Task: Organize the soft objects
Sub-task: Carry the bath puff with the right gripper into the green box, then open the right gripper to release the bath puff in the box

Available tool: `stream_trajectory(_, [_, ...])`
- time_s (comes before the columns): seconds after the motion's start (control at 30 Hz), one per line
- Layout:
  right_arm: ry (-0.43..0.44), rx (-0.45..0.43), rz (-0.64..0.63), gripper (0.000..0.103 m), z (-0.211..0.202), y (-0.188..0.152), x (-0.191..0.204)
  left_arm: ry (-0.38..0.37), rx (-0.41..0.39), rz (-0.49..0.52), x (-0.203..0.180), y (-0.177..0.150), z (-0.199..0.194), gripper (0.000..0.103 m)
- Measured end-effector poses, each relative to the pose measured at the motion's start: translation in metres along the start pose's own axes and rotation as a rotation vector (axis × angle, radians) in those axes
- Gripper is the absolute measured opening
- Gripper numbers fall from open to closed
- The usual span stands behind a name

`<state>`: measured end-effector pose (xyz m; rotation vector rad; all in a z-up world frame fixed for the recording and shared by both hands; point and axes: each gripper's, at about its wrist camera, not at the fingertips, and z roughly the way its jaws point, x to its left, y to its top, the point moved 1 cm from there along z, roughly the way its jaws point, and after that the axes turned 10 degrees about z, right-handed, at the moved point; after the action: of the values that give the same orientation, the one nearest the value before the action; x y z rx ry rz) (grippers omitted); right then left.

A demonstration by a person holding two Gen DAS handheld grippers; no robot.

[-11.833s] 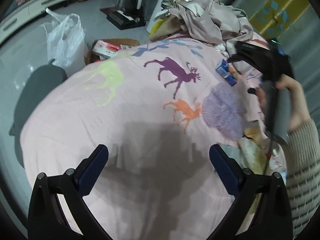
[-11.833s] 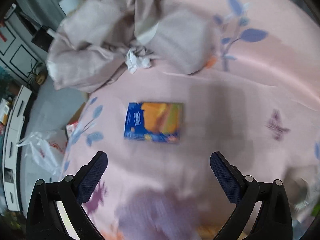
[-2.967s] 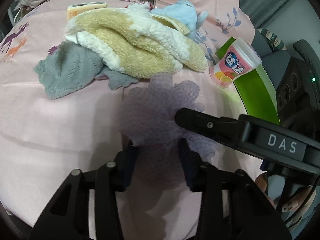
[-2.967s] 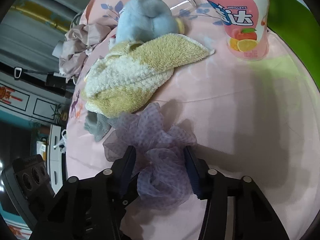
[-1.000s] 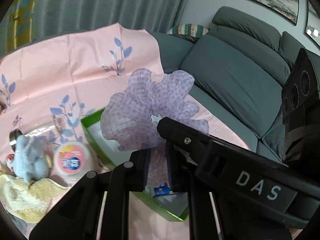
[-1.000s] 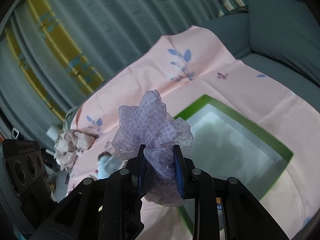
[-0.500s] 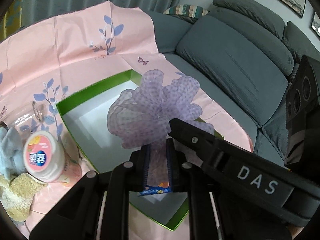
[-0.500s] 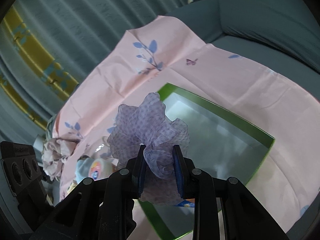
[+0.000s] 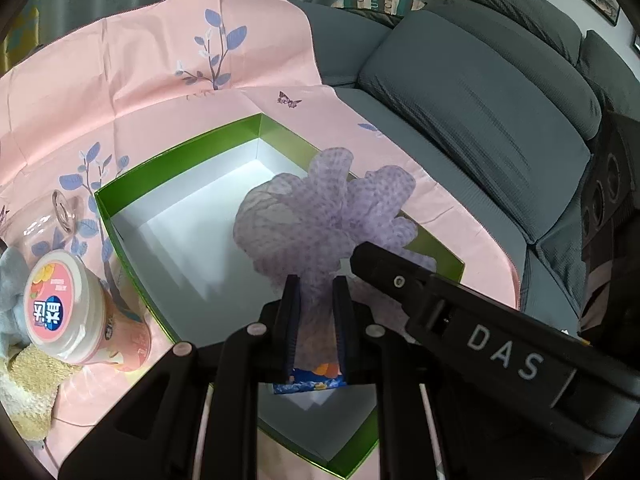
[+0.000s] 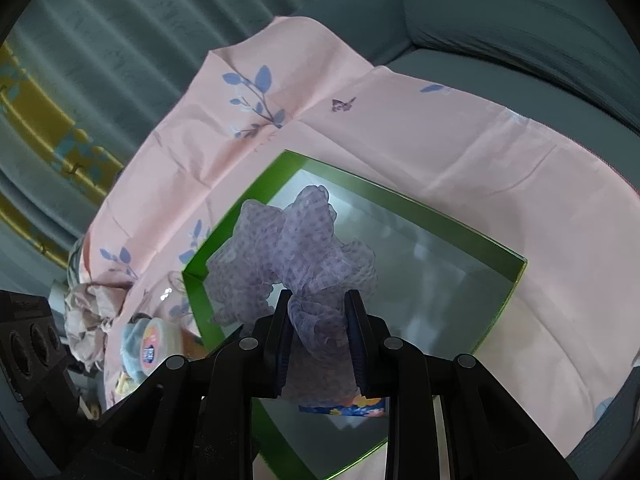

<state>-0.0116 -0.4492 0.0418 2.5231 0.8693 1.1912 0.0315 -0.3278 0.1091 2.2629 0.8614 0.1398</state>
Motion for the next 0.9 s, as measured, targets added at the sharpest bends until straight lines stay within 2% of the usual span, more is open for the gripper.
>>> stream_trajectory(0.7, [-0.107,0.023,0.024,0.029,0.015,0.002,-0.011,0.023,0.061,-0.003,0.001,-0.002,0.02,0.017])
stream_trajectory(0.83, [-0.116,0.026,0.027,0.029,0.015,0.003,-0.011,0.036,0.061,-0.011,0.004,-0.003,0.02,0.023])
stream_trajectory(0.9, [-0.124,0.019,0.034,0.029,0.014,0.003,-0.012,0.04,0.064,-0.013,0.004,-0.004,0.019,0.03])
